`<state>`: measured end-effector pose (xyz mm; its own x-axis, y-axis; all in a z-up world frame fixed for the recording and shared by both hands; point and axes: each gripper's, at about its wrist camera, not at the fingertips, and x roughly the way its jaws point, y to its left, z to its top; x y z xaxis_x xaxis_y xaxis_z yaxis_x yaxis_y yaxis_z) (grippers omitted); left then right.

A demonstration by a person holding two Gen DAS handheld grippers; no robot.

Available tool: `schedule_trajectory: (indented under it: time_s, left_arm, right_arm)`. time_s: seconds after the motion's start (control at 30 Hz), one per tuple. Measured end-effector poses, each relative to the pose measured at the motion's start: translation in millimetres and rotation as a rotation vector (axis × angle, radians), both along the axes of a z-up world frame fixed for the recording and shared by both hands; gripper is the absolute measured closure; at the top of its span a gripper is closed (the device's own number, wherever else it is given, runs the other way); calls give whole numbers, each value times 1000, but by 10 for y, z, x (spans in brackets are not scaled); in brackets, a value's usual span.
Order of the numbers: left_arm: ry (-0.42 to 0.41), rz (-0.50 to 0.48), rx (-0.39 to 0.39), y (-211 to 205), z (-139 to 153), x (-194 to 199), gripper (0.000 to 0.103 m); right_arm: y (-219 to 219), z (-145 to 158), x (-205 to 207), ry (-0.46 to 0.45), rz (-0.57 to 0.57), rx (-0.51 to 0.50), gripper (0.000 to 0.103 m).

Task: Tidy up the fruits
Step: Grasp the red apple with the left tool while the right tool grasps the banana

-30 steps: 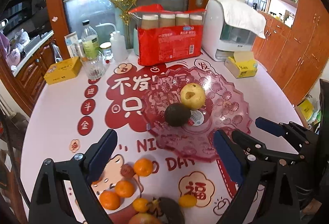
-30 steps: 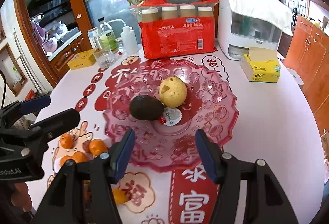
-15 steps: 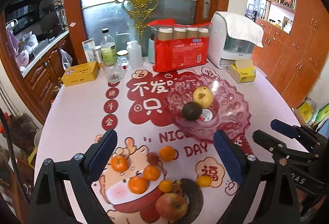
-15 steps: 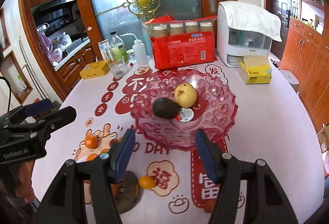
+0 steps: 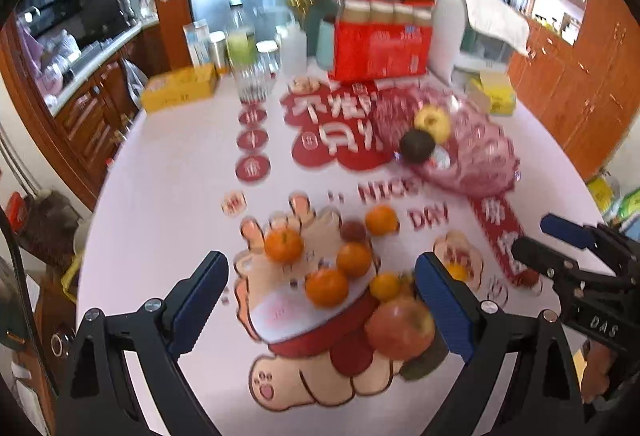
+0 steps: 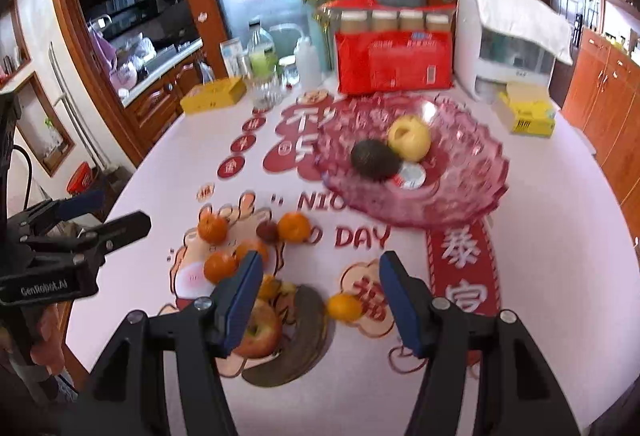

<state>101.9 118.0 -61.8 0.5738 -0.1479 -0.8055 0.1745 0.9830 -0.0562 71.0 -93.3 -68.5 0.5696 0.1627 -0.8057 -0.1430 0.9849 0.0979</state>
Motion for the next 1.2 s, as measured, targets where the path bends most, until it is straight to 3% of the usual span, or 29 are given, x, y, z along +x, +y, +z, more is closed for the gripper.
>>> schedule_trajectory:
  time_s: [0.33,0.5,0.73,0.9,1.2]
  left_arm:
    - [167,-171,-18,-380,-781,-167,9]
    - [194,-217,7,-584,-1023,-169,9]
    - [219,-246,0,-765,-1170,-69,9]
    - [282,-243,-40,-787,-1305,18,31]
    - [290,-221,-92,-721,-1349,11,32]
  right_arm:
    - [-55,-553,-45,141,-67,25,42]
    - [-139,-712,-70,171,-100,30,42]
    - [-280,-805,-99,186,-137,48,42]
    - [-314,-864,-96,196,-140,59,42]
    - [-251,-990,-38,231,-107,73,42]
